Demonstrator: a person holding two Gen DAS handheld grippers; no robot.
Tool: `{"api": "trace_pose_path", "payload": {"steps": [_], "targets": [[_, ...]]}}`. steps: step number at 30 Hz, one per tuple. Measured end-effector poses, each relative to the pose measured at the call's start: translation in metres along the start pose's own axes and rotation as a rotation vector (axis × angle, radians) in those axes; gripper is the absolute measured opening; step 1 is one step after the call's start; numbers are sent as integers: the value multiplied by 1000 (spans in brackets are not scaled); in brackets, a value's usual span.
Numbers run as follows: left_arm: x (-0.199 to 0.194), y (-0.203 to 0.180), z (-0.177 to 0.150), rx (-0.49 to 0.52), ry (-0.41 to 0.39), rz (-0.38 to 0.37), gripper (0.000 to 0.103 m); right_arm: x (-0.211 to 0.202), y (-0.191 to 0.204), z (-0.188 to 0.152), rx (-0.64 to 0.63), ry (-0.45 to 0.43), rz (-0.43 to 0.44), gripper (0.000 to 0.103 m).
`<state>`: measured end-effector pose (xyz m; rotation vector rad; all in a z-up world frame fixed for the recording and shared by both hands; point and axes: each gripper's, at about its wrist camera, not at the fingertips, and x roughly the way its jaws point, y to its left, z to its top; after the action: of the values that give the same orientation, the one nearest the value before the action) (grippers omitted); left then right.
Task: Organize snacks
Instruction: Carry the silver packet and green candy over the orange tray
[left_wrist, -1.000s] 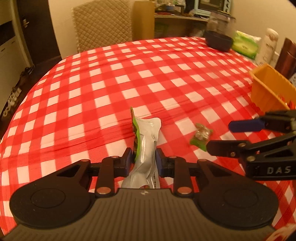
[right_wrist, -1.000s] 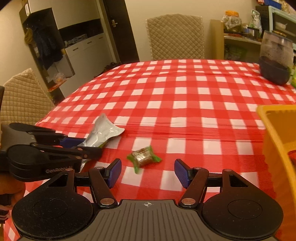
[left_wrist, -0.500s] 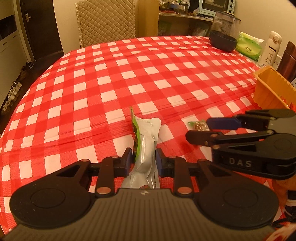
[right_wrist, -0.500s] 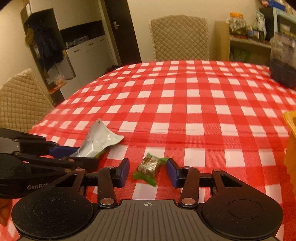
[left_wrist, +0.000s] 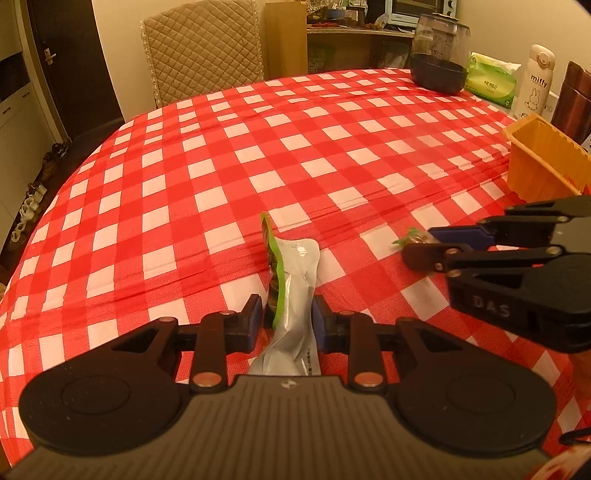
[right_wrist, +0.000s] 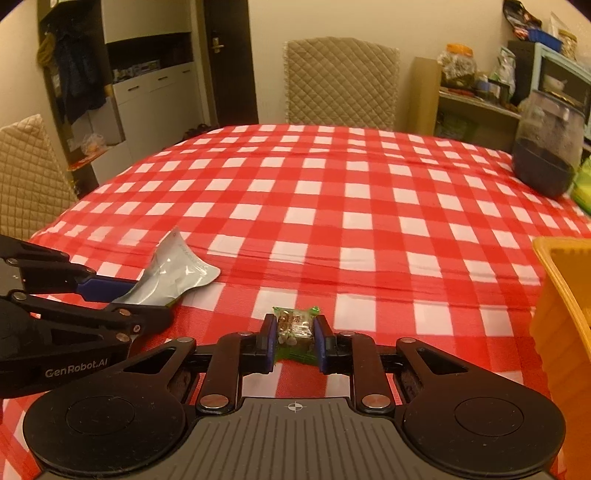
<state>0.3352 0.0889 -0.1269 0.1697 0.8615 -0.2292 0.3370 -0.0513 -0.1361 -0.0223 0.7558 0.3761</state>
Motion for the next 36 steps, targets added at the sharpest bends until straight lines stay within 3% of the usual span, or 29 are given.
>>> {"api": "trace_pose_path", "payload": {"steps": [12,29,36], "targets": [[-26,-17,-7,-124,-19,-27,24,-54,-16,-11,63,-23,-24,21],[-143,-87,-23,-321,-110,-37,24,-192,-42,-28,165,-71,-57,21],[-179,-117,-27,-319,-130,-61,24,-240,-52,-44,192,-91,-62,21]]}}
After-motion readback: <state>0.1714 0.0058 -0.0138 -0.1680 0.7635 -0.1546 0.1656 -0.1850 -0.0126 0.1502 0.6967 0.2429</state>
